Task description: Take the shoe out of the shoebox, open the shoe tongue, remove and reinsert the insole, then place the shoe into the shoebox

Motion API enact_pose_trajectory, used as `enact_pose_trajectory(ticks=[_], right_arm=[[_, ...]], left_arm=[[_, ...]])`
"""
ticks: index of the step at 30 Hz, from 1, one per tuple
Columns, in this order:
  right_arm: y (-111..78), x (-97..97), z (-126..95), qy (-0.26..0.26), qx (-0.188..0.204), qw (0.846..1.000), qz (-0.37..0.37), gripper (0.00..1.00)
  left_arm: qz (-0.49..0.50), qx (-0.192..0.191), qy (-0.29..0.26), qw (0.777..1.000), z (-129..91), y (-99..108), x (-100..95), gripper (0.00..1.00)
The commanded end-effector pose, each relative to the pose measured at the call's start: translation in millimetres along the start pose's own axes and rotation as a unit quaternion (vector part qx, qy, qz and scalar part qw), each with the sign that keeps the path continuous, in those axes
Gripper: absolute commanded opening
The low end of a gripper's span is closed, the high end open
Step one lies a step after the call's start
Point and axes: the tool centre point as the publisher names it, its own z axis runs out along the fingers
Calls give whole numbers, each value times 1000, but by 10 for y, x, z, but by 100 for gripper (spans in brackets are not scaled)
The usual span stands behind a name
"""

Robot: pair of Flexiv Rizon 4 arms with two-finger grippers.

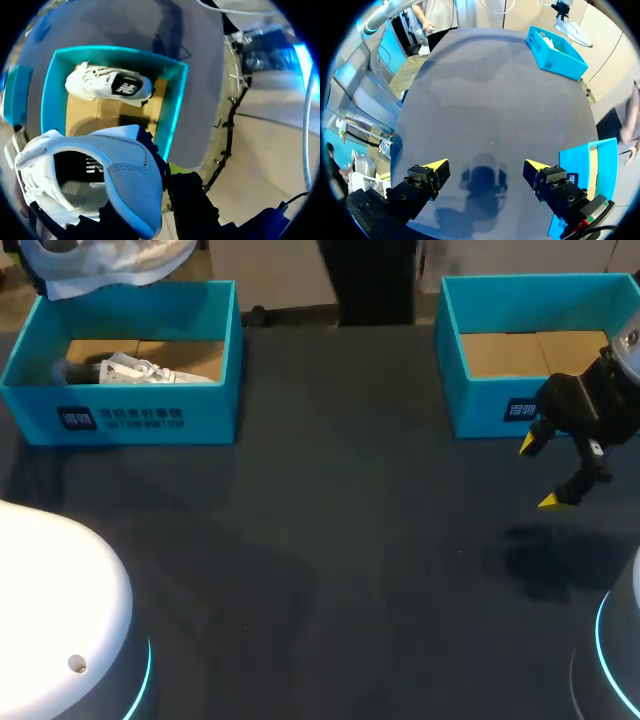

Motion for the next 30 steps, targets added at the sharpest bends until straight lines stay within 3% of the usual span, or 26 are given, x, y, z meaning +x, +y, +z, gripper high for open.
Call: enact_pose_trajectory(ticks=[1, 14, 21, 30], right_arm=[[3, 0, 13, 0, 1, 1000, 0, 100], [3, 0, 13, 0, 1, 1000, 0, 100], [3, 0, 13, 0, 1, 1000, 0, 100], [3, 0, 13, 0, 1, 1000, 0, 100]], left_arm=[[47, 6, 0, 999, -27, 37, 22, 0], [56, 12, -5, 998, -23, 30, 14, 0], [138, 1, 1, 990, 1, 33, 23, 0], [169, -35, 18, 985, 60, -32, -15, 0]])
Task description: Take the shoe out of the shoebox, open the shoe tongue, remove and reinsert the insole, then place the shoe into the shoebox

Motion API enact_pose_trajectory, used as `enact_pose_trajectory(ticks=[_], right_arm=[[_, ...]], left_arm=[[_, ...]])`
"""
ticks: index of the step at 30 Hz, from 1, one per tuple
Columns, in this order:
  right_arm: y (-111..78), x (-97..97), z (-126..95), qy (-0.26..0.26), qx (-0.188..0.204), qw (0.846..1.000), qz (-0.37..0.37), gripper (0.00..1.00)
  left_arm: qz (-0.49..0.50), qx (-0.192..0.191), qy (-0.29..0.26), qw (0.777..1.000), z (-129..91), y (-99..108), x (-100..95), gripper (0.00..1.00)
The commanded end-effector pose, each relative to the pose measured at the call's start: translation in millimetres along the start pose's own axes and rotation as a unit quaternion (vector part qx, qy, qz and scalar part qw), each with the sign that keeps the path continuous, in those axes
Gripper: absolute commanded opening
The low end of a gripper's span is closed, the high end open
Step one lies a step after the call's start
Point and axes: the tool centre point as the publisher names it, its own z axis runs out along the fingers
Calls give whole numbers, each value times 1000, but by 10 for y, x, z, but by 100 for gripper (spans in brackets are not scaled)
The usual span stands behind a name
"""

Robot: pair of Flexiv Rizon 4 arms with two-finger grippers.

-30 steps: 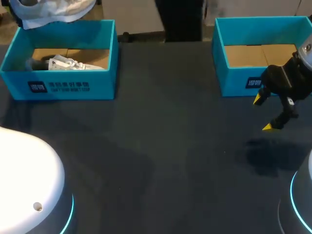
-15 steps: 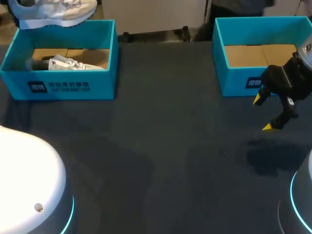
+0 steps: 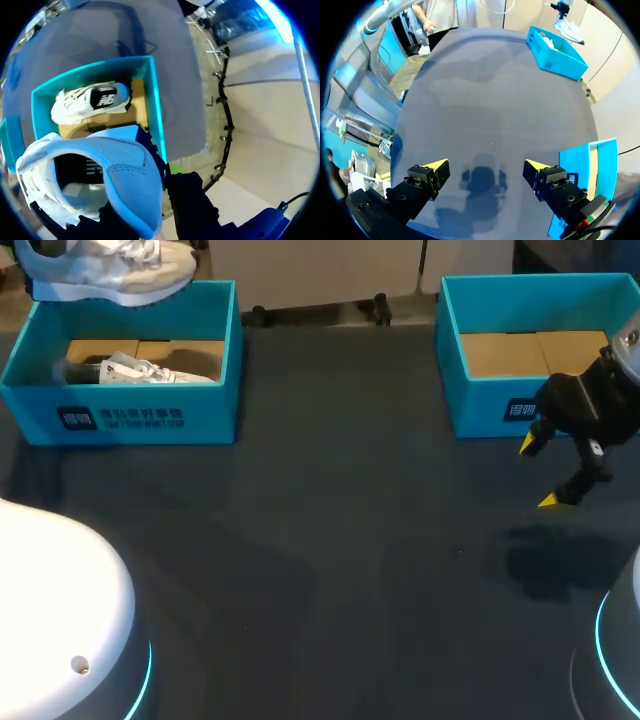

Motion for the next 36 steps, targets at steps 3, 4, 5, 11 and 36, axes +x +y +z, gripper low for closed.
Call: enact_pose_trajectory(ticks=[3, 4, 5, 11, 36], right_arm=[[3, 0, 13, 0, 1, 1000, 0, 100], [3, 0, 13, 0, 1, 1000, 0, 100], [3, 0, 13, 0, 1, 1000, 0, 100], [3, 0, 13, 0, 1, 1000, 0, 100], [3, 0, 13, 0, 1, 1000, 0, 100]], left_arm=[[4, -16, 1, 1000, 105, -149, -123, 0], [0, -17, 0, 1000, 135, -163, -142, 0], [0, -20, 2, 1000, 164, -178, -164, 0], [-17, -12, 2, 1000, 293, -148, -242, 0], [-44, 16, -13, 999, 970, 90, -415, 0]])
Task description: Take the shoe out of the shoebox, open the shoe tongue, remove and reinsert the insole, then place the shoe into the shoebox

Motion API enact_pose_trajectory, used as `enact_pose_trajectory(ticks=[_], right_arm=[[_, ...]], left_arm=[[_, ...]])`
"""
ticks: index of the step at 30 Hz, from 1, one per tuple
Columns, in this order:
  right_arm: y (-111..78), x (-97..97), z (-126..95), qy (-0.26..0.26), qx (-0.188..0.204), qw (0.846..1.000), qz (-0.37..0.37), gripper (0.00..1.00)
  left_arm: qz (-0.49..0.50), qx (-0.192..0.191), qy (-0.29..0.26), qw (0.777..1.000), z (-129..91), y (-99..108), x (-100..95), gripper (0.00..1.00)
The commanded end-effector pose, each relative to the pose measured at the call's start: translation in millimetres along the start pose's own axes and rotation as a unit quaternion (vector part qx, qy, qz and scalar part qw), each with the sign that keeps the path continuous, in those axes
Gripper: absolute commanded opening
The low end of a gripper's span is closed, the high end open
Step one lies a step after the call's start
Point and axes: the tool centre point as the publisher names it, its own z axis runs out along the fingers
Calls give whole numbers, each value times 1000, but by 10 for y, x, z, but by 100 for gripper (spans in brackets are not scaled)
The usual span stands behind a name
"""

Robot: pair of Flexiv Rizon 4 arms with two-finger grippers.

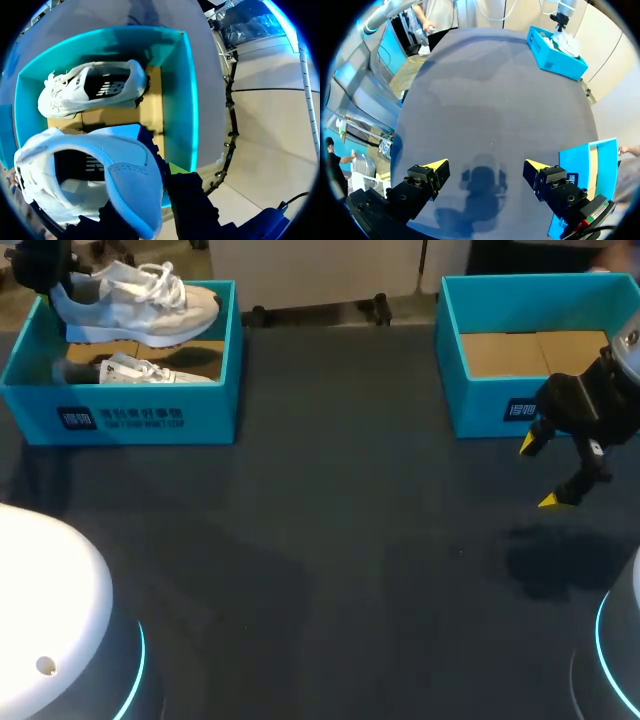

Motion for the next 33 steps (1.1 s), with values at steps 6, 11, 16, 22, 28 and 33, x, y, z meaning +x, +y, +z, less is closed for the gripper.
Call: enact_pose_trajectory(ticks=[6, 11, 16, 22, 28, 33], right_arm=[[3, 0, 13, 0, 1, 1000, 0, 100], [3, 0, 13, 0, 1, 1000, 0, 100], [3, 0, 13, 0, 1, 1000, 0, 100], [3, 0, 13, 0, 1, 1000, 0, 100], [3, 0, 13, 0, 1, 1000, 0, 100], [3, 0, 13, 0, 1, 1000, 0, 100]], left_arm=[[5, 9, -3, 1000, 297, 158, -5, 0], [17, 19, -7, 1000, 438, 185, -47, 0], [21, 24, -11, 999, 537, 210, -99, 0], [27, 28, -9, 999, 620, 169, -147, 0], [35, 36, -5, 999, 733, 175, -196, 0], [44, 50, -7, 998, 853, 189, -241, 0]])
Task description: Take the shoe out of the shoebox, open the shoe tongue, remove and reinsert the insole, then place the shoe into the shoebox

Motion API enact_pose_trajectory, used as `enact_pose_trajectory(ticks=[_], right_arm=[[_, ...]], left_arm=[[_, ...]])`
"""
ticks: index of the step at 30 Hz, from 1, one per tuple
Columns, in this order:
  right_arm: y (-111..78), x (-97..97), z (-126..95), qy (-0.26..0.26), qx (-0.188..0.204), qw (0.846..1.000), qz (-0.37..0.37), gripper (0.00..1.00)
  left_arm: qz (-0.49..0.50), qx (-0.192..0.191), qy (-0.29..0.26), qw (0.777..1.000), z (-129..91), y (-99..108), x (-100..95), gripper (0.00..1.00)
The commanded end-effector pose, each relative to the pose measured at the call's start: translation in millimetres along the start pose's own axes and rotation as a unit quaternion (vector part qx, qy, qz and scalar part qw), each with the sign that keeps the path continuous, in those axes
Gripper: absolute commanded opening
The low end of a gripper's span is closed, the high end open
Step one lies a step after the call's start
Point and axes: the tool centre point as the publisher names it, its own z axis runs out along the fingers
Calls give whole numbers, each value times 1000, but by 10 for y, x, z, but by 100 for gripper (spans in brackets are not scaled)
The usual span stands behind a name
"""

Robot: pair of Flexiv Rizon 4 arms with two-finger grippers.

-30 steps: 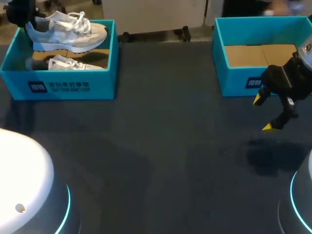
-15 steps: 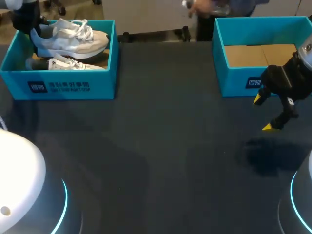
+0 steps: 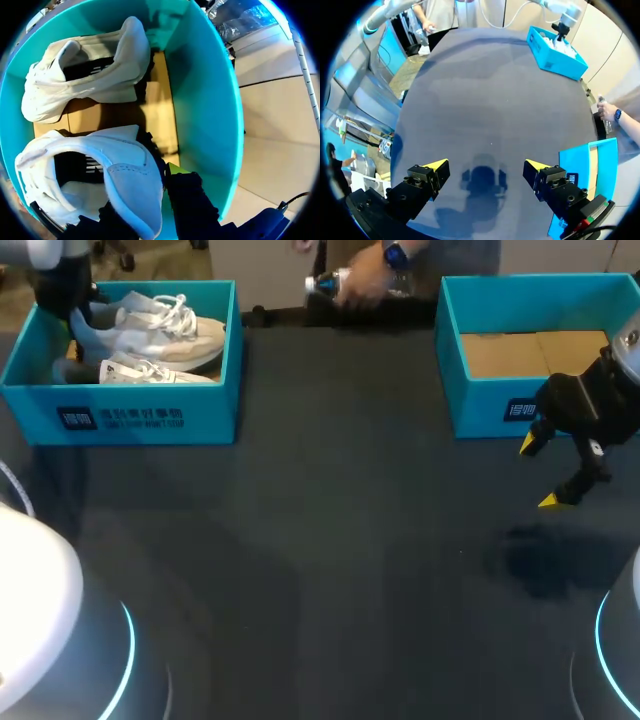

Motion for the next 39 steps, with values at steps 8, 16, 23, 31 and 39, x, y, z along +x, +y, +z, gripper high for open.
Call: enact_pose_trajectory(ticks=[8, 16, 23, 31, 39], right_arm=[[3, 0, 13, 0, 1, 1000, 0, 100], [3, 0, 13, 0, 1, 1000, 0, 100], [3, 0, 13, 0, 1, 1000, 0, 100], [3, 0, 13, 0, 1, 1000, 0, 100], [3, 0, 13, 0, 1, 1000, 0, 100]], left_arm=[[16, 14, -1, 1000, 216, 79, -38, 0], [20, 18, -5, 1000, 311, 63, -62, 0], [11, 23, -3, 1000, 335, 14, -69, 30], [2, 26, -5, 1000, 259, -26, -67, 63], [3, 25, -9, 1000, 128, -69, -70, 100]])
